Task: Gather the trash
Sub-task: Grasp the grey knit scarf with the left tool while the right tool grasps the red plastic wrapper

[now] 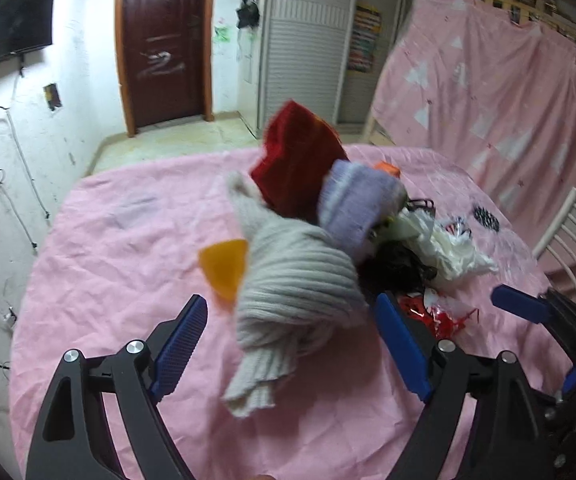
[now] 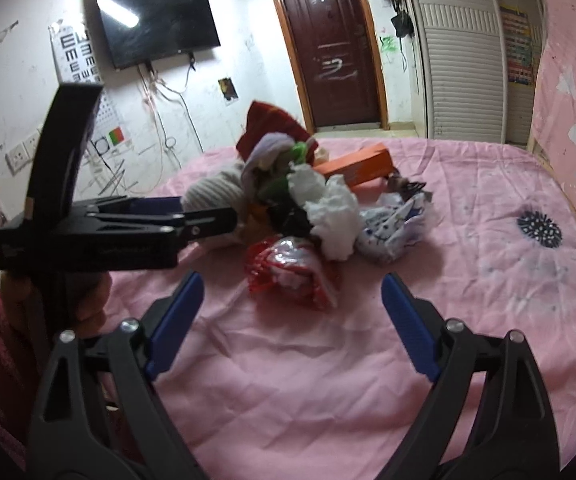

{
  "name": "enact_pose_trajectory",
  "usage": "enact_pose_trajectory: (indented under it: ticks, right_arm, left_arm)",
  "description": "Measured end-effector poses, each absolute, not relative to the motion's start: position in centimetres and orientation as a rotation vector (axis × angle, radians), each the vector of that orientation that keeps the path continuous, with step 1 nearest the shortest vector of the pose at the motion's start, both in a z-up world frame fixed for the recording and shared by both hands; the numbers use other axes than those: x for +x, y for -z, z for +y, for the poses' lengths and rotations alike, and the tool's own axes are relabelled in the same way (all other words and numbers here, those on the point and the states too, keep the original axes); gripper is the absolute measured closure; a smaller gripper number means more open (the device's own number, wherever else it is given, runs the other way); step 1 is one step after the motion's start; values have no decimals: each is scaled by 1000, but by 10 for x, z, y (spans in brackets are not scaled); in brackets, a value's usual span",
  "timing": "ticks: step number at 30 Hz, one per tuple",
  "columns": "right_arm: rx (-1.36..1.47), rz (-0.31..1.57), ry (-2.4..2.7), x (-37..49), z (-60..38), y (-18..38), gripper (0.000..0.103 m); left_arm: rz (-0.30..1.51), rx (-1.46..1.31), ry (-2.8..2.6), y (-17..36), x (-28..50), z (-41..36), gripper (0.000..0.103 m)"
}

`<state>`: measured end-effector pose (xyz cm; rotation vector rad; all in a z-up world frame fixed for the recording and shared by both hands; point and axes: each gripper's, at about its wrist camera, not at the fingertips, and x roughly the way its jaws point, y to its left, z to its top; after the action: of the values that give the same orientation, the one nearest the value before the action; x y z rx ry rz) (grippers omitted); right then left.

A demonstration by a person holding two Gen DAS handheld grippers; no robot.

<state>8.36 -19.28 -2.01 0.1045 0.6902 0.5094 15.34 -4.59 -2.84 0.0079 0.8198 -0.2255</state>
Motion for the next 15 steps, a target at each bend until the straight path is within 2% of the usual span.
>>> enact_pose_trajectory:
  ticks: [2,4,5,8,15]
  right_arm:
    - [95,698,-507,86,-192,19,16]
    - [87,707,-505,88,-190,19,16]
    - [82,714,-503,90,-189,19,16]
    - [61,724,-493,93,-186,19,12]
    - [15,766,-511,100,-172,22,12]
  left_arm:
    - [831,8,228,32,155,-48,25]
    - [836,0,242,34,154,-49,49]
    - [837,0,241,34,154,-49,51]
    - [831,-6,240,33,149,-47,54]
    - [779,-74,247,17,129,-23,55]
